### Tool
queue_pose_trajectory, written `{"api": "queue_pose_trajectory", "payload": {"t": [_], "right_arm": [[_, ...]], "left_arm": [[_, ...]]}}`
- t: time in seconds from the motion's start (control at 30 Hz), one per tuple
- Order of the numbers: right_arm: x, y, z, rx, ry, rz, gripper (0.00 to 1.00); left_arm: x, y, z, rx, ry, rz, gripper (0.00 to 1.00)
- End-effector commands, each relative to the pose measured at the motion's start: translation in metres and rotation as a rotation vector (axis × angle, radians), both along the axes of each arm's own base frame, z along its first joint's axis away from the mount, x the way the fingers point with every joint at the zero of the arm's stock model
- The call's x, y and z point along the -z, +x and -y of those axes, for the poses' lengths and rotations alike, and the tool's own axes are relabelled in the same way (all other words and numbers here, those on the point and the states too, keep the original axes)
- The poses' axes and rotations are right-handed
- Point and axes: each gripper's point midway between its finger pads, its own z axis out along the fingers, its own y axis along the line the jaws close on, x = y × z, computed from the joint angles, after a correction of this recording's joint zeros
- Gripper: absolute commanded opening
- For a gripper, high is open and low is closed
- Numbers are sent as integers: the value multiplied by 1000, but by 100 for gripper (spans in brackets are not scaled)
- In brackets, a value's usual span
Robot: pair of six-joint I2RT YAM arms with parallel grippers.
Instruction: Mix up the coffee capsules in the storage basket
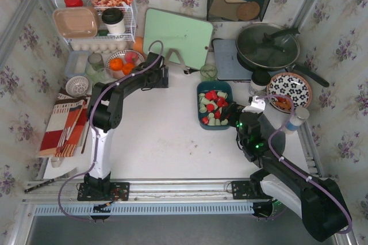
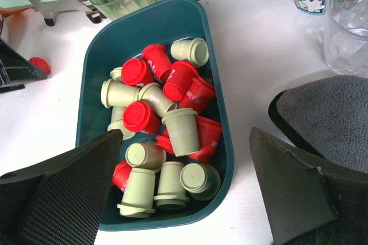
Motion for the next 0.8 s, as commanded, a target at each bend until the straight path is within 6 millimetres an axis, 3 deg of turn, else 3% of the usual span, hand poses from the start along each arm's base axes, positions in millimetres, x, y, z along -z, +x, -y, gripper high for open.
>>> {"api": "queue_pose_trajectory", "payload": {"t": [0.0,0.4,0.77], "right_arm": [[-13,5,-3,-3,18,44,100],[-12,6,-5,-12,19,40,100],[-13,6,-6,-17,24,41,100]], "left_arm": [[4,3,1,-1,9,-14,71],[6,12,2,-60,16,-38,66],[19,-1,-7,-102,60,-125,60]]}}
